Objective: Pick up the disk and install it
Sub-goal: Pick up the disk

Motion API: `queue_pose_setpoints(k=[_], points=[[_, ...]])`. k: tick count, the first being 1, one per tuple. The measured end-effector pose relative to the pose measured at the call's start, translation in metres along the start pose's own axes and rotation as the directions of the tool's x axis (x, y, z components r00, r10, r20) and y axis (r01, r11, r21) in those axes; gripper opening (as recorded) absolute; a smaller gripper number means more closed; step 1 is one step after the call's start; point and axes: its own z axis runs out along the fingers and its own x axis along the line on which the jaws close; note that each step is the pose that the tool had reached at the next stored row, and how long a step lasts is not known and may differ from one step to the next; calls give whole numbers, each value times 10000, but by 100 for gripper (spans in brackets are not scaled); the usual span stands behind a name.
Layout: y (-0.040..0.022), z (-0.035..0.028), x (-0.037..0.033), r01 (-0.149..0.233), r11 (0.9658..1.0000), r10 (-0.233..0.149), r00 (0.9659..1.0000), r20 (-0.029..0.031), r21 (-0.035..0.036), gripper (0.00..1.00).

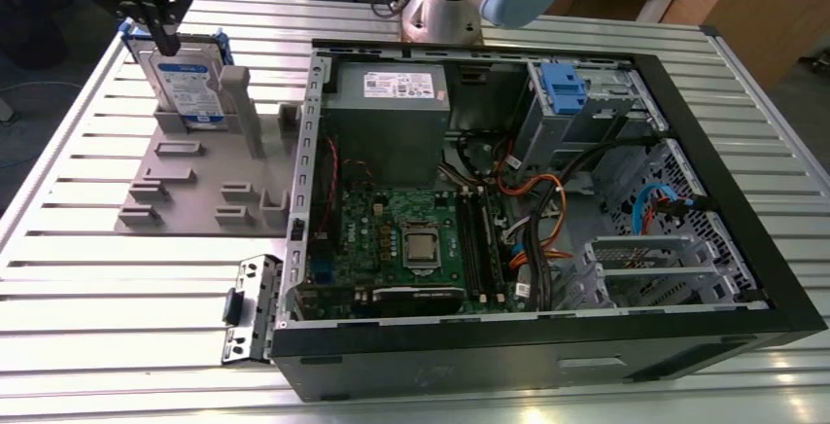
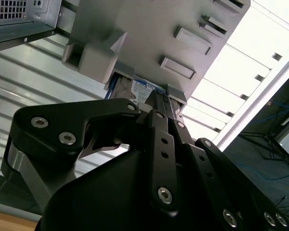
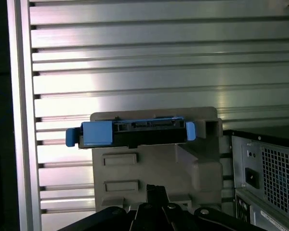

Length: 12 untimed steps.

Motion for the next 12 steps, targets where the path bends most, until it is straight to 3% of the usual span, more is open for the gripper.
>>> queue_pose_setpoints(k=[12], points=[[0, 0, 0, 700, 9975, -700, 9975, -1, -21, 10]])
